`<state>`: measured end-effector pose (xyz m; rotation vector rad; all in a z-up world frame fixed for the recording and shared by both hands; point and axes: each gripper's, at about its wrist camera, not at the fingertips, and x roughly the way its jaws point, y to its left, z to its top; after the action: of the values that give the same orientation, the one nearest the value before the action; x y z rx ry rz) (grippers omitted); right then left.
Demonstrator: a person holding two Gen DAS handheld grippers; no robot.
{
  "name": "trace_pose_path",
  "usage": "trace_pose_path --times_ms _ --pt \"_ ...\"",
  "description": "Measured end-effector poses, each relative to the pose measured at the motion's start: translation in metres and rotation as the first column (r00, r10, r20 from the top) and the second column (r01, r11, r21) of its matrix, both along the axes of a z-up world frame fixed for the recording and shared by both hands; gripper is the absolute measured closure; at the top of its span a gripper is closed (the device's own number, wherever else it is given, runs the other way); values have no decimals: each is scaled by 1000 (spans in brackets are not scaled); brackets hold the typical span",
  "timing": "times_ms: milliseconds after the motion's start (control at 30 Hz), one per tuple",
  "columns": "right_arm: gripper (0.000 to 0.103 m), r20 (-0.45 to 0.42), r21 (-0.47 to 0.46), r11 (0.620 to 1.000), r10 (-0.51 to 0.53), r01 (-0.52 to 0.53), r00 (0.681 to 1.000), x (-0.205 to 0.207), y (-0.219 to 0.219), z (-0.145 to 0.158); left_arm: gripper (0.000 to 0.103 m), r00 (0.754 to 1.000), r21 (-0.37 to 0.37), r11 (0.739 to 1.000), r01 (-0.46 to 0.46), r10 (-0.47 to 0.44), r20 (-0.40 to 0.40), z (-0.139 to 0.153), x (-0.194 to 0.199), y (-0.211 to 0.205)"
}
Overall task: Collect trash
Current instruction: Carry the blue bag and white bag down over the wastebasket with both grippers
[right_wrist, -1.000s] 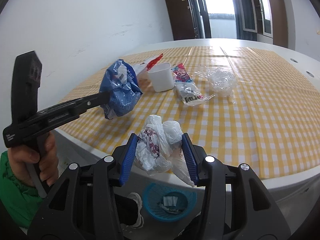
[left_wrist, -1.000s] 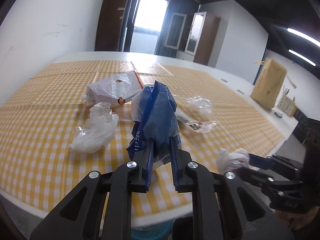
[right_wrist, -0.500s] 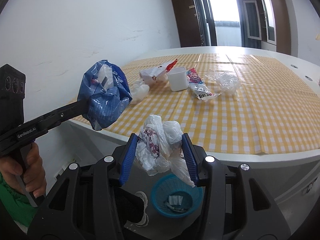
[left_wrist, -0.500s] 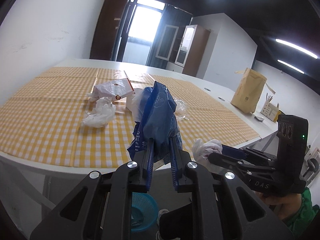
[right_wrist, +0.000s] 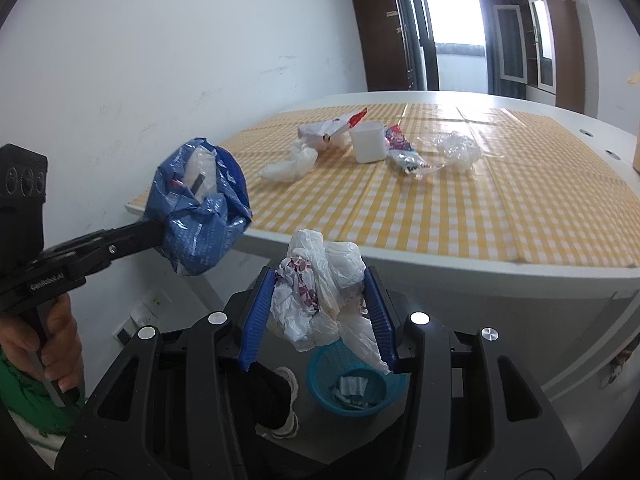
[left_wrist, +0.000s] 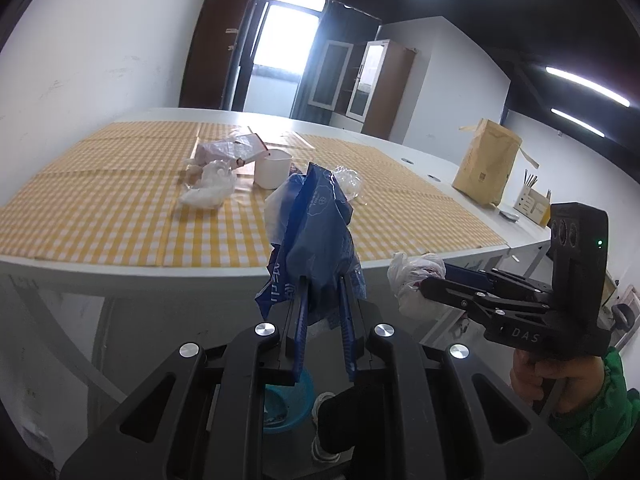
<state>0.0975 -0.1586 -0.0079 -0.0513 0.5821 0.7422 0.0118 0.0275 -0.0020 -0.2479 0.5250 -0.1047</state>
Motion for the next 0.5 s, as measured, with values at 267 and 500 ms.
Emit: trace_pose_path --times_ms 267,500 --pt "60 -9 -44 999 24 -24 1000 -17 3 -19 89 999 39 999 7 -5 -49 -18 -15 -7" --pt "60 -66 -66 998 3 -8 998 -15 -2 -48 89 991 22 999 34 -30 -128 -49 -5 -15"
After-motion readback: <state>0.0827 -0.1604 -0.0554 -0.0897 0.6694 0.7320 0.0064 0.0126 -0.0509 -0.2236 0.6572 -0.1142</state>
